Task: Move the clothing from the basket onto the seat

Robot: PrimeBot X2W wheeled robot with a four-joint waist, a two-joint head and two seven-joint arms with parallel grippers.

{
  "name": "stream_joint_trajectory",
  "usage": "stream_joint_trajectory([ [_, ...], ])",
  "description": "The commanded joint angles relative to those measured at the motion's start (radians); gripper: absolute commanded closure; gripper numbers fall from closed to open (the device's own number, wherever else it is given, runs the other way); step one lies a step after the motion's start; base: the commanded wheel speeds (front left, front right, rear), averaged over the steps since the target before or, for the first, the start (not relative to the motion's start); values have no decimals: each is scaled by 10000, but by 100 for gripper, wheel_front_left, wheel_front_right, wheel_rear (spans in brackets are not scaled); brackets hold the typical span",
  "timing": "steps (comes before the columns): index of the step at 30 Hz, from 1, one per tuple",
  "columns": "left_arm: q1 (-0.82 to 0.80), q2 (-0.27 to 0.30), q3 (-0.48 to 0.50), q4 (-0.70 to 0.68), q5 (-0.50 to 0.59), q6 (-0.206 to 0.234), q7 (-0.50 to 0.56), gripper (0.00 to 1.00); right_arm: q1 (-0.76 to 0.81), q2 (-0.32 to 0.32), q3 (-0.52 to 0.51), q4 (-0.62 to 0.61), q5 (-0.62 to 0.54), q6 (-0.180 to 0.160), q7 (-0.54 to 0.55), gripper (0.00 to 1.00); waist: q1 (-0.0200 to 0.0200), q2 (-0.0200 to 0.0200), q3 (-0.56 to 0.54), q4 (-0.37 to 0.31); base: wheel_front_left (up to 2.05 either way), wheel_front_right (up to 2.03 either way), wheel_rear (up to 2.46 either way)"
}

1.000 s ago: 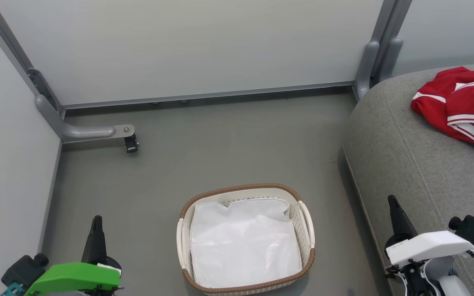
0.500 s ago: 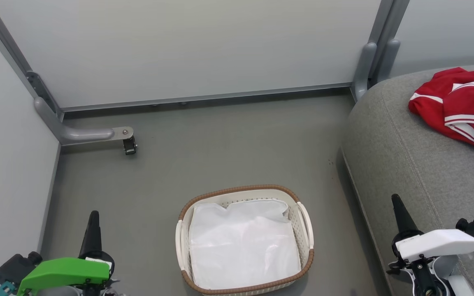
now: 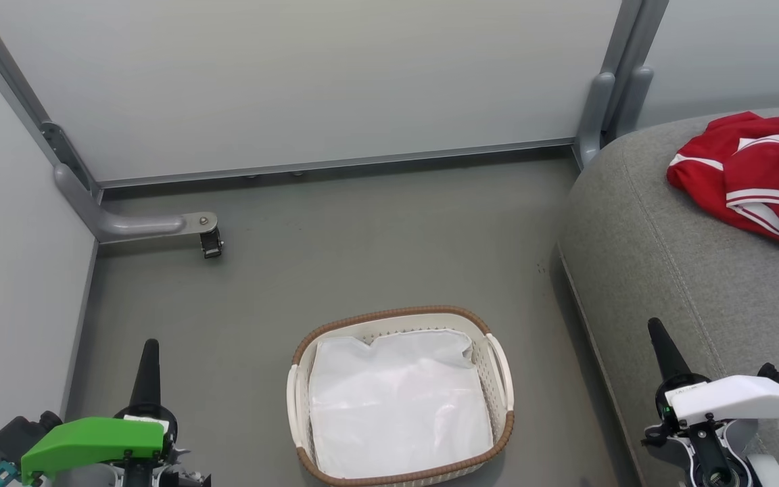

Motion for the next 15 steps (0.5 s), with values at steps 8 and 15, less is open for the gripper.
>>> stream_joint_trajectory([
  [8, -325, 79, 170, -27, -841, -80, 248, 100, -160, -66, -155, -137, 888, -6, 243, 100, 0, 0, -36, -35, 0, 0, 0],
  [15, -399, 72, 250, -15, -1356, -101, 415, 100, -168, -65, -244, -153, 1460, -6, 395, 100, 0, 0, -65, -62, 0, 0, 0],
])
